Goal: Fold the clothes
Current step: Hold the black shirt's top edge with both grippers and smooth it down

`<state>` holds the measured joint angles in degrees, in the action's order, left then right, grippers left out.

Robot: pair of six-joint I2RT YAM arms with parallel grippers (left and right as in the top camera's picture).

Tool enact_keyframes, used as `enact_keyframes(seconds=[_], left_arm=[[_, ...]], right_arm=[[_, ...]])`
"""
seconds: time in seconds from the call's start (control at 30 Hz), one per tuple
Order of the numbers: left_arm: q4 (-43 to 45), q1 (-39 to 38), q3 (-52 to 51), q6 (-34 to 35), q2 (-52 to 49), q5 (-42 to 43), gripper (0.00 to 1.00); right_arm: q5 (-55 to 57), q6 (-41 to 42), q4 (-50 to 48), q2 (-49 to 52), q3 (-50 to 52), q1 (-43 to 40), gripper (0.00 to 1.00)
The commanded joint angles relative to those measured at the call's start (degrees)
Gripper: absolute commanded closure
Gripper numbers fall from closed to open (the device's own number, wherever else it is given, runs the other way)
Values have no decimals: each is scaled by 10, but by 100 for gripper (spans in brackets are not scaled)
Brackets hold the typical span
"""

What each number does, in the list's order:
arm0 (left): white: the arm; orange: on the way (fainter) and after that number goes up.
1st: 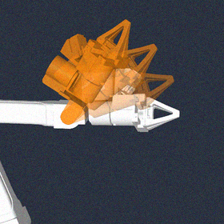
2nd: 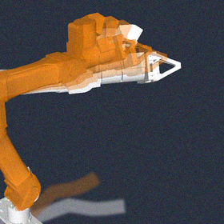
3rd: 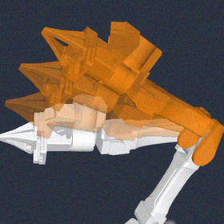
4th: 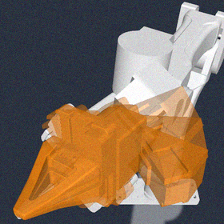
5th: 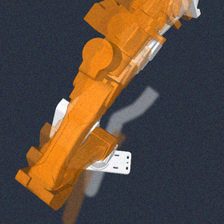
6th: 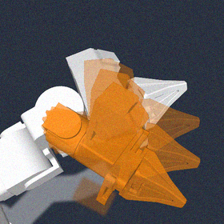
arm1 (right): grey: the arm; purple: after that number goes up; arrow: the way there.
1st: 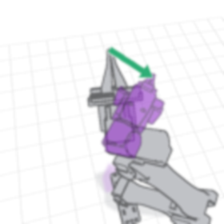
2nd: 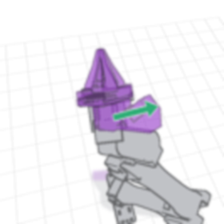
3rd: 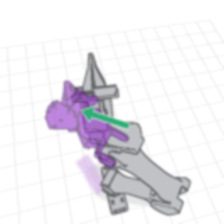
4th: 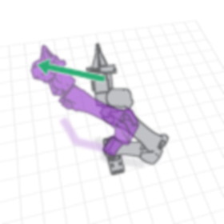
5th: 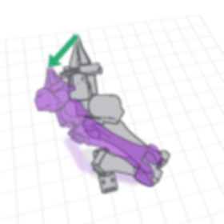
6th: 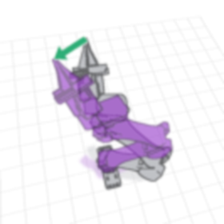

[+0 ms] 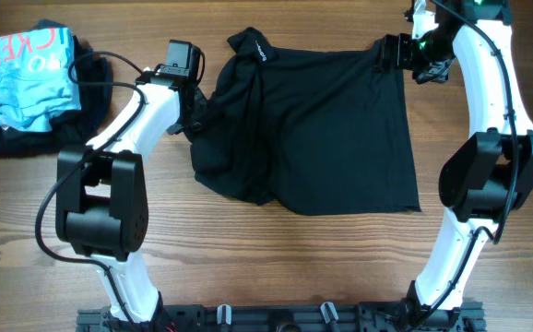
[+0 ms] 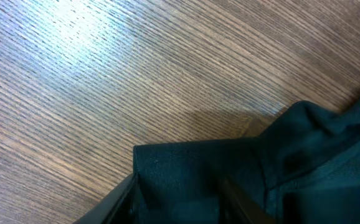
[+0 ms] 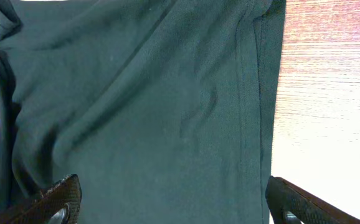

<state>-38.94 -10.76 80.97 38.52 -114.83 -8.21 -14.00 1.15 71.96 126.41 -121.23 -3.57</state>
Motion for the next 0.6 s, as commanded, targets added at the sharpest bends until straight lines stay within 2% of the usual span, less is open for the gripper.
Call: enact_keyframes(seconds=[0.0, 0.47, 0.57], left_arm=[[-1, 1, -4, 10, 3, 3, 59], [14, 1, -4, 10, -27, 3, 57], [34, 1, -4, 10, -27, 3, 64]], right_arm=[[-11, -12, -2, -12, -2, 2, 5], [-11, -12, -7, -12, -2, 2, 3], [-11, -12, -8, -12, -2, 2, 3]])
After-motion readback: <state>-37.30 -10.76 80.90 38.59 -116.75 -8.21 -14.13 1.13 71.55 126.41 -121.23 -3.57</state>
